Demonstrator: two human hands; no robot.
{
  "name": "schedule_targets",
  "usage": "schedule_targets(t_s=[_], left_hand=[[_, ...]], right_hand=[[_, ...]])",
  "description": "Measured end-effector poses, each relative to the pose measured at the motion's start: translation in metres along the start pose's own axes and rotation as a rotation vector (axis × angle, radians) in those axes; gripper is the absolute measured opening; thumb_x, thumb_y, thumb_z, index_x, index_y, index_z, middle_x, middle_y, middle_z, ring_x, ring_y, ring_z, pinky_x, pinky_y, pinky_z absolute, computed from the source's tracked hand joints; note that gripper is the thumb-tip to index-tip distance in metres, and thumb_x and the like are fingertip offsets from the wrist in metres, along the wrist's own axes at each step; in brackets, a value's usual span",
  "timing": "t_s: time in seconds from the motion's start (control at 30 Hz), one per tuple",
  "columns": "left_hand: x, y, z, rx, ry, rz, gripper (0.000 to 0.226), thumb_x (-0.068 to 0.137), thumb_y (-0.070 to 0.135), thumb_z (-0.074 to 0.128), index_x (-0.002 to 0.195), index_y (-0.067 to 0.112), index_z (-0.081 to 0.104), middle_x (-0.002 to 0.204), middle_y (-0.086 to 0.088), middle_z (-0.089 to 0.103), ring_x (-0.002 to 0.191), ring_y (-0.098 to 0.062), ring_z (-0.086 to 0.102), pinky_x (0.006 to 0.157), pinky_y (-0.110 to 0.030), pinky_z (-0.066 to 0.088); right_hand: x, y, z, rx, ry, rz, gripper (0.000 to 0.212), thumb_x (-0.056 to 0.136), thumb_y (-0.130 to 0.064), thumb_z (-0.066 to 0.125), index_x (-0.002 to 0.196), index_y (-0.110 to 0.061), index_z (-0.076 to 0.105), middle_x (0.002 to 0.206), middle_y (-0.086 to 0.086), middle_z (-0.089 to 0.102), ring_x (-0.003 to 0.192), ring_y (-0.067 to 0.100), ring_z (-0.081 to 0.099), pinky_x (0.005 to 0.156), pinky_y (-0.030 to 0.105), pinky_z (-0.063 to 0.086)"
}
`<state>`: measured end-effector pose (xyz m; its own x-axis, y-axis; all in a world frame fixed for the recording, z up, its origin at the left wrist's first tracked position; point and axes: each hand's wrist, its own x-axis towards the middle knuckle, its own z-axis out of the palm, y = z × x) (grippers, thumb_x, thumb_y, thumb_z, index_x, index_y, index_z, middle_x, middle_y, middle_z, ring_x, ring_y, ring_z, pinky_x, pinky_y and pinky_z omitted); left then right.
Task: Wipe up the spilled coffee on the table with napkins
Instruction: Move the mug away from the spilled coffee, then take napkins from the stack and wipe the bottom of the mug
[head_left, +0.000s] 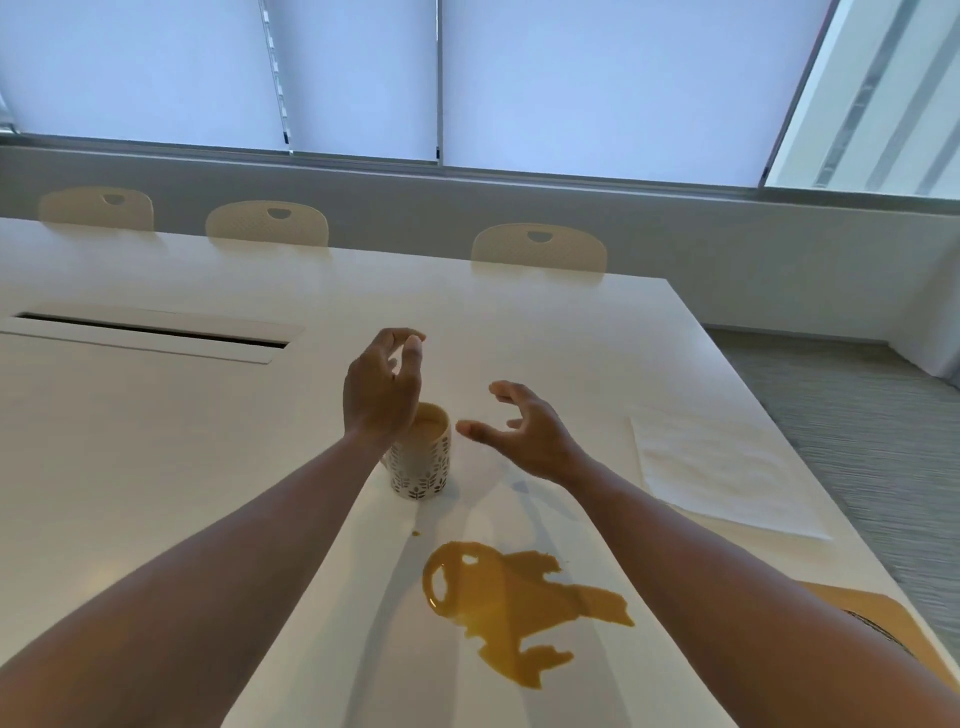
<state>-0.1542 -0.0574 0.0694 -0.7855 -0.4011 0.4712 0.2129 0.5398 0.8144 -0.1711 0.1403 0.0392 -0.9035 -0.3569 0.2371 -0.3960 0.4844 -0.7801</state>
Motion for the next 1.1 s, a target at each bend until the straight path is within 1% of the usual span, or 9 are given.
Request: schedule_targets(t_s=[0.07,0.13,0.17,0.3,0.4,0.63,0.8,0.93,1.1], left_hand=[[0.0,0.018,0.009,-0.026,-0.016,0.042,0.022,0.097,0.037,0.048,0.105,0.031,0.067,0.107,0.019,0.071,0.096,0.007,0.061,0.075,-0.003,0.04],[-0.002,0.033,0.02,-0.045,-0.035,0.074,0.017,0.096,0.037,0.05,0.099,0.032,0.066,0.095,0.019,0.072,0.09,0.01,0.063,0.08,-0.018,0.05],[-0.004,0.04,0.025,-0.044,-0.047,0.092,0.015,0.095,0.037,0.051,0.098,0.031,0.065,0.09,0.019,0.072,0.087,0.009,0.064,0.08,-0.024,0.052],[-0.013,0.058,0.049,-0.062,-0.117,0.122,0.014,0.095,0.037,0.053,0.096,0.03,0.065,0.078,0.014,0.072,0.076,-0.002,0.069,0.08,-0.035,0.057],[-0.022,0.065,0.067,-0.066,-0.156,0.117,0.014,0.094,0.037,0.054,0.094,0.029,0.065,0.074,0.014,0.072,0.072,-0.003,0.07,0.078,-0.037,0.058],[-0.045,0.073,0.108,-0.074,-0.261,0.095,0.015,0.092,0.042,0.053,0.091,0.033,0.065,0.069,0.015,0.071,0.064,-0.002,0.069,0.074,-0.037,0.058],[-0.063,0.074,0.138,-0.057,-0.35,0.049,0.014,0.09,0.044,0.054,0.087,0.035,0.064,0.07,0.018,0.07,0.065,0.0,0.068,0.072,-0.031,0.055],[-0.075,0.069,0.159,0.029,-0.51,0.001,0.015,0.092,0.041,0.054,0.087,0.035,0.066,0.081,0.018,0.072,0.081,-0.003,0.067,0.074,-0.029,0.051],[-0.095,0.057,0.178,0.154,-0.721,-0.005,0.026,0.096,0.04,0.054,0.108,0.028,0.073,0.107,0.01,0.072,0.099,-0.011,0.065,0.087,-0.03,0.051]], right_hand=[[-0.003,0.005,-0.011,-0.006,0.061,0.017,0.092,0.071,-0.064,0.071,0.14,-0.009,0.045,0.141,0.004,0.05,0.126,0.013,0.048,0.095,0.031,0.051],[-0.007,0.011,-0.021,-0.033,0.131,0.032,0.084,0.075,-0.062,0.069,0.136,-0.008,0.048,0.136,0.004,0.053,0.122,0.012,0.05,0.093,0.032,0.053],[-0.009,0.014,-0.026,-0.053,0.166,0.041,0.078,0.077,-0.059,0.07,0.134,-0.009,0.05,0.133,0.003,0.055,0.12,0.012,0.052,0.093,0.034,0.053],[-0.02,0.032,-0.049,-0.175,0.265,0.088,0.056,0.081,-0.049,0.07,0.123,-0.013,0.059,0.124,-0.001,0.059,0.113,0.013,0.056,0.094,0.038,0.052],[-0.032,0.046,-0.068,-0.251,0.31,0.144,0.045,0.083,-0.043,0.068,0.117,-0.015,0.063,0.122,-0.002,0.062,0.112,0.015,0.058,0.096,0.033,0.048],[-0.064,0.074,-0.109,-0.338,0.324,0.28,0.035,0.084,-0.035,0.067,0.112,-0.014,0.065,0.121,0.0,0.063,0.114,0.018,0.057,0.098,0.032,0.045],[-0.082,0.087,-0.13,-0.384,0.305,0.334,0.037,0.085,-0.032,0.068,0.115,-0.011,0.064,0.124,0.002,0.062,0.118,0.02,0.056,0.102,0.031,0.043],[-0.093,0.095,-0.14,-0.431,0.271,0.368,0.038,0.084,-0.032,0.069,0.116,-0.013,0.064,0.126,0.001,0.061,0.121,0.019,0.053,0.101,0.03,0.042],[-0.104,0.109,-0.143,-0.483,0.192,0.416,0.039,0.082,-0.034,0.071,0.115,-0.014,0.063,0.128,0.002,0.059,0.124,0.019,0.049,0.101,0.029,0.041]])
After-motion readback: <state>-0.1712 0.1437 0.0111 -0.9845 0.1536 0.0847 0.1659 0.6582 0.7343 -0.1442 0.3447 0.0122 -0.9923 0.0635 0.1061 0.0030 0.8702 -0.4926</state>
